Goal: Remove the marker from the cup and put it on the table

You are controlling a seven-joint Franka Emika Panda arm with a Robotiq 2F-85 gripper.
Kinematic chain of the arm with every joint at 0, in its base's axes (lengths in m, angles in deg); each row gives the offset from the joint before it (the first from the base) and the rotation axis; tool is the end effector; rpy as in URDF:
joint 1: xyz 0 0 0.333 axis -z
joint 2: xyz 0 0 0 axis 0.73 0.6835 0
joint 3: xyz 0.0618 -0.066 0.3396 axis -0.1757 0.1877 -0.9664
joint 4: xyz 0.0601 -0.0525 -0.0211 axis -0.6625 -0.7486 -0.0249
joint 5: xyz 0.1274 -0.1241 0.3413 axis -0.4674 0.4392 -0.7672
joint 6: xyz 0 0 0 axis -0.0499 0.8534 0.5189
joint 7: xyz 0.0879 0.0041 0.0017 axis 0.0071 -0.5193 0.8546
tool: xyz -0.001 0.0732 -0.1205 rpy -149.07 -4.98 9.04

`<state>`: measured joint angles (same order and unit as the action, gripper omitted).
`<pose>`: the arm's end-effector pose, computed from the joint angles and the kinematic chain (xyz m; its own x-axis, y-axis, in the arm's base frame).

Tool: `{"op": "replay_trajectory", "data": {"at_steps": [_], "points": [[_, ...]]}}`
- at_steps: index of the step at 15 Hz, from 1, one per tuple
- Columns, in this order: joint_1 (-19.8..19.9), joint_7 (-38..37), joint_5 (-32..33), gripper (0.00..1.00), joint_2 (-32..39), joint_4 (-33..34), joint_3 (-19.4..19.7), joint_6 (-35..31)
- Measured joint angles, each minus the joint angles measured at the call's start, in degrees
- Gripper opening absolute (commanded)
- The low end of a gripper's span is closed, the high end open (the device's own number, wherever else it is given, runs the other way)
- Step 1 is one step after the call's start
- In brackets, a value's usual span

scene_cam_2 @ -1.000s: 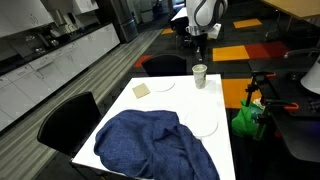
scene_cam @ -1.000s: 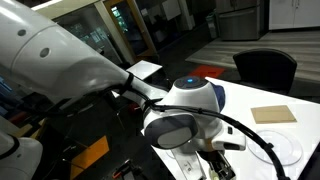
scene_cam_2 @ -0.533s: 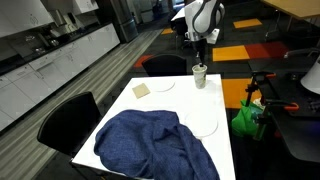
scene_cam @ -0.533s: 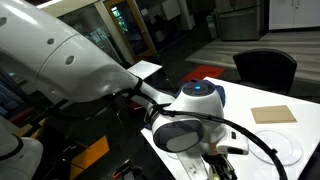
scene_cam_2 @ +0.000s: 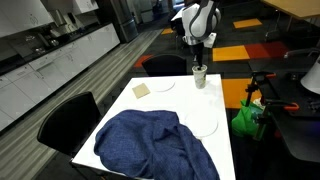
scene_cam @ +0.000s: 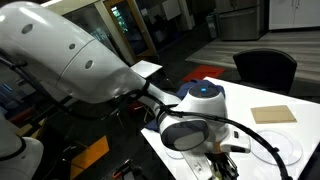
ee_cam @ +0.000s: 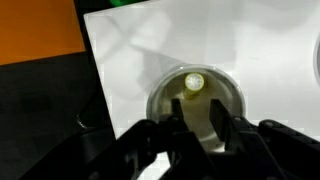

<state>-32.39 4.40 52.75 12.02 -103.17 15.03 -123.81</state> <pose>0.4970 -0.2244 0.1595 0.9802 -0.1821 -0.0777 -0.1771 -0.9819 0.0671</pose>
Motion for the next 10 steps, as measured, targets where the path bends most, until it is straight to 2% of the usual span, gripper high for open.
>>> {"op": "replay_trajectory", "data": {"at_steps": [10], "points": [[0.8, 0.03, 0.0, 0.37, 4.03, 2.34, -0.24, 0.0]]}}
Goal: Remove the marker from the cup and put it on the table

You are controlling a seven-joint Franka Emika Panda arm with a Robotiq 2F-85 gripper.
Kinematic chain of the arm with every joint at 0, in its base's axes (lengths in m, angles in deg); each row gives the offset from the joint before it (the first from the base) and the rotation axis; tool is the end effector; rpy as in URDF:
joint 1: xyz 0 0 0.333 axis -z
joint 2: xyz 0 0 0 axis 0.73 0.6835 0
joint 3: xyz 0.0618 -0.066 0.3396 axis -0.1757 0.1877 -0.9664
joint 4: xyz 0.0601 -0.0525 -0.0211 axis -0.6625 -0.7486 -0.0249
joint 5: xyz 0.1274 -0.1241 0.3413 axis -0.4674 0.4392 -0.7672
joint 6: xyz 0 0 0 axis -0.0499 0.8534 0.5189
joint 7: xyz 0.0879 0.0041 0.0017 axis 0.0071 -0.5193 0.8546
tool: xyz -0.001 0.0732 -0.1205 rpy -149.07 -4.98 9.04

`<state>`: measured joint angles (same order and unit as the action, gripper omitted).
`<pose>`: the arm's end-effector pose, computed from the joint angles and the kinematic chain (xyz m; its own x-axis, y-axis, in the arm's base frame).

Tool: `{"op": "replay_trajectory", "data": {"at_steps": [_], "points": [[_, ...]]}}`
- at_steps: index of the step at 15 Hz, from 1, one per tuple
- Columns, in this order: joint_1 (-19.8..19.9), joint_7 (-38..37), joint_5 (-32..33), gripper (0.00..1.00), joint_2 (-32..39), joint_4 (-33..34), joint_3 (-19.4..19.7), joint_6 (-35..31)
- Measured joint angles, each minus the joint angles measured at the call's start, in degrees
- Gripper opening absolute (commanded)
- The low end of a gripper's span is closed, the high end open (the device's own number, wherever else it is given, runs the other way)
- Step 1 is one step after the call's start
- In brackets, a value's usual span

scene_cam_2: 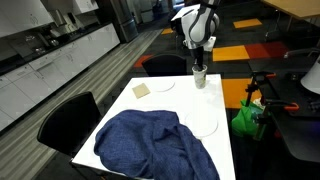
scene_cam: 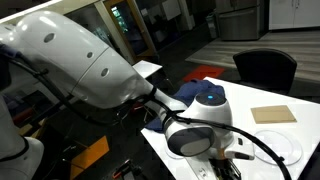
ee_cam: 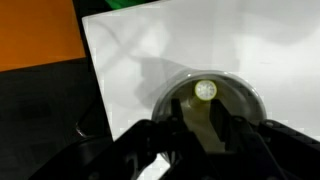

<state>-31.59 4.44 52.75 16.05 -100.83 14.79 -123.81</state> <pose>0.4996 -0.2322 0.1338 0.9762 -0.1879 -0.1079 -0.1813 -0.9810 0.0684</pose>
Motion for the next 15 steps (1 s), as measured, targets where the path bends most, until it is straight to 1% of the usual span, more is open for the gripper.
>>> {"op": "replay_trajectory", "data": {"at_steps": [1, 5, 10, 12, 15], "points": [[0.0, 0.01, 0.0, 0.36, 0.27, 0.22, -0.1, 0.0], [0.09, 0.04, 0.0, 0.4, 1.1, 0.86, -0.85, 0.0], [0.1, 0.09, 0.07, 0.4, 1.63, 1.57, -1.2, 0.29], [0.11, 0.09, 0.13, 0.41, 1.75, 1.92, -1.19, 0.89], [0.11, 0.09, 0.2, 0.4, 1.76, 2.38, -1.15, 2.25]]}}
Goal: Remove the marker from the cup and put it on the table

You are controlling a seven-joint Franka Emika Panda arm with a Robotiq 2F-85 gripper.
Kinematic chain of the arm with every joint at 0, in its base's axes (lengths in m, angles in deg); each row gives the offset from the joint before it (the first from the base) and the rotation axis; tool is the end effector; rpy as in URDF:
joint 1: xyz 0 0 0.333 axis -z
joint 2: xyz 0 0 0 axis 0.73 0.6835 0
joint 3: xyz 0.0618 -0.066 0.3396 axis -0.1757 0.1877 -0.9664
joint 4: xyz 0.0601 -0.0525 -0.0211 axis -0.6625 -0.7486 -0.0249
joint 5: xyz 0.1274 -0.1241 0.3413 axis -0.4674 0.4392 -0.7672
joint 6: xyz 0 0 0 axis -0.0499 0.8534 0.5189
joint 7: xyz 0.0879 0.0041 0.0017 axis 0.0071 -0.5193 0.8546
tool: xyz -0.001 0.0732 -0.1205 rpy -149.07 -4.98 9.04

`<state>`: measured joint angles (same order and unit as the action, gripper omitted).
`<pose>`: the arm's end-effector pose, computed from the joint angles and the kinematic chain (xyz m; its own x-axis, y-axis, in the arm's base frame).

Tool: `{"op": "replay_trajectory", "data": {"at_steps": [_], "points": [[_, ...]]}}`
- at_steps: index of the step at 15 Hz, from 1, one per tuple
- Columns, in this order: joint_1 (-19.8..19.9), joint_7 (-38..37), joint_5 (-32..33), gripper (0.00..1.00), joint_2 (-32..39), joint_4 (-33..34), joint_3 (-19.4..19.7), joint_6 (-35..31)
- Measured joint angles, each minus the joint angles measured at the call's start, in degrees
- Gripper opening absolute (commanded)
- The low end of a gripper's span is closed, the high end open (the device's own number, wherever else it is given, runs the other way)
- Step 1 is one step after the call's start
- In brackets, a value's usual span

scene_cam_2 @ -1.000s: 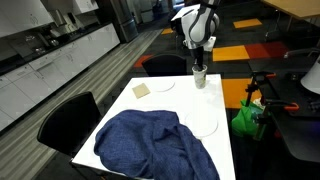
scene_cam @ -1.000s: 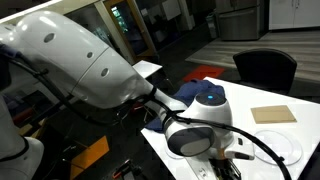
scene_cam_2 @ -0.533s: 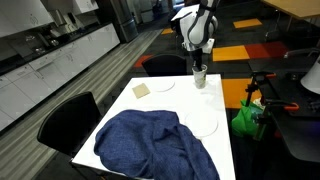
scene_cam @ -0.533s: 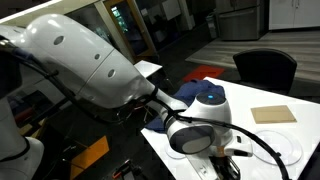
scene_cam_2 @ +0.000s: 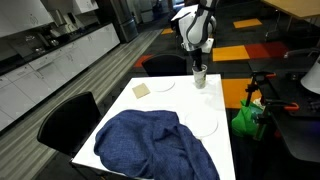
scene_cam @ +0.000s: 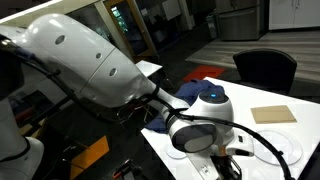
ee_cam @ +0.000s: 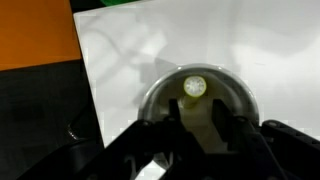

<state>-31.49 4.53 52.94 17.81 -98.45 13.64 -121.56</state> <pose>0.5101 -0.2252 0.1257 0.9766 -0.1667 -0.1359 -0.1603 -0.9854 0.0571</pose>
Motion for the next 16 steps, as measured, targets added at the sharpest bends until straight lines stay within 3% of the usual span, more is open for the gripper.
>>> {"op": "replay_trajectory", "data": {"at_steps": [5, 6, 7, 9, 10, 16], "points": [[0.0, 0.0, 0.37, 0.24, 0.0, 0.94, 0.18, 3.39], [-0.01, 0.0, 0.43, 0.27, 0.0, 1.16, 0.24, 4.11], [-0.02, 0.0, 0.47, 0.14, 0.0, 1.36, 0.27, 4.72], [-0.02, 0.0, 0.65, 0.01, -0.01, 1.69, 0.35, 5.73], [-0.03, 0.0, 0.74, 0.05, -0.01, 1.87, 0.38, 6.09], [-0.19, 0.0, 1.06, 0.05, -0.44, 2.57, 0.69, 7.9]]}}
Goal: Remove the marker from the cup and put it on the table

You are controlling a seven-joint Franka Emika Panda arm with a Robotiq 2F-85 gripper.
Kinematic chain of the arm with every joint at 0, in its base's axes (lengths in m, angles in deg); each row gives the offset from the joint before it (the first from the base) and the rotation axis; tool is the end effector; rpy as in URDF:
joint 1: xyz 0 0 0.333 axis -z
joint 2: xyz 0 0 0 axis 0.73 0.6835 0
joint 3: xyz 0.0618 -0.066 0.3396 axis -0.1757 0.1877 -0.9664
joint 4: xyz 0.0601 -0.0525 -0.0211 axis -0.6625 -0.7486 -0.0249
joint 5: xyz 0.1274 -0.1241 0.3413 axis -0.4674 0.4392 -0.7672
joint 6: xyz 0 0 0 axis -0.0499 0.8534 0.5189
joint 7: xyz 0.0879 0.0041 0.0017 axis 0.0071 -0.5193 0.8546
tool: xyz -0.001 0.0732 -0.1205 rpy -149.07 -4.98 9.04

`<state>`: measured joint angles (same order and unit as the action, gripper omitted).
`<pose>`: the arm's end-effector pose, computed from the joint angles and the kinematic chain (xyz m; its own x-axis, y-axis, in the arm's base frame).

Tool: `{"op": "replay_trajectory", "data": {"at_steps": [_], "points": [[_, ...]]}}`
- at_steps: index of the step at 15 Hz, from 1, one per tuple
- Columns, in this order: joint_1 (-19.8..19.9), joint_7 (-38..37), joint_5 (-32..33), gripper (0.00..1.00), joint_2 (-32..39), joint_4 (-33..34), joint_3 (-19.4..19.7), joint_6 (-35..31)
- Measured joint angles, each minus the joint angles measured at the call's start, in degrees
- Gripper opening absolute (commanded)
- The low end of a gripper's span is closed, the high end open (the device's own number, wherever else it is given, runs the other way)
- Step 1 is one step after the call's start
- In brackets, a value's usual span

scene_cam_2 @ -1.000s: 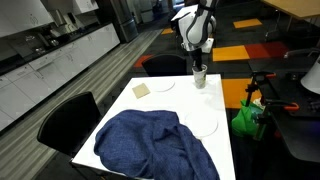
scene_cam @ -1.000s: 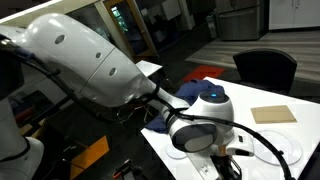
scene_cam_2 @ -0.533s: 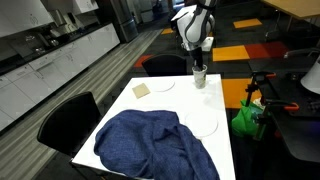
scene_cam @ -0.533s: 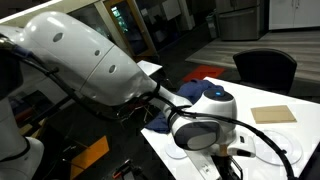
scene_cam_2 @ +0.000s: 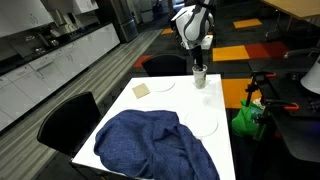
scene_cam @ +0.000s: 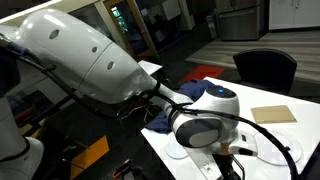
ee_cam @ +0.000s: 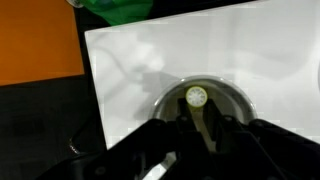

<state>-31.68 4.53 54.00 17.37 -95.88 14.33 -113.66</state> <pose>0.5089 -0.2306 0.1352 0.9614 -0.1630 -0.2215 -0.1548 -0.9865 0.0541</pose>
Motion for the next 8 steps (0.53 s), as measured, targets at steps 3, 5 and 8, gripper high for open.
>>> {"op": "replay_trajectory", "data": {"at_steps": [3, 5, 8], "points": [[0.0, 0.0, 0.06, 0.05, -1.2, -0.09, 0.06, 0.13], [-0.02, 0.0, 0.09, 0.05, -2.75, -0.43, 0.08, 0.63], [-0.08, -0.02, 0.2, 0.05, -6.31, -1.54, 0.2, 2.49]]}}
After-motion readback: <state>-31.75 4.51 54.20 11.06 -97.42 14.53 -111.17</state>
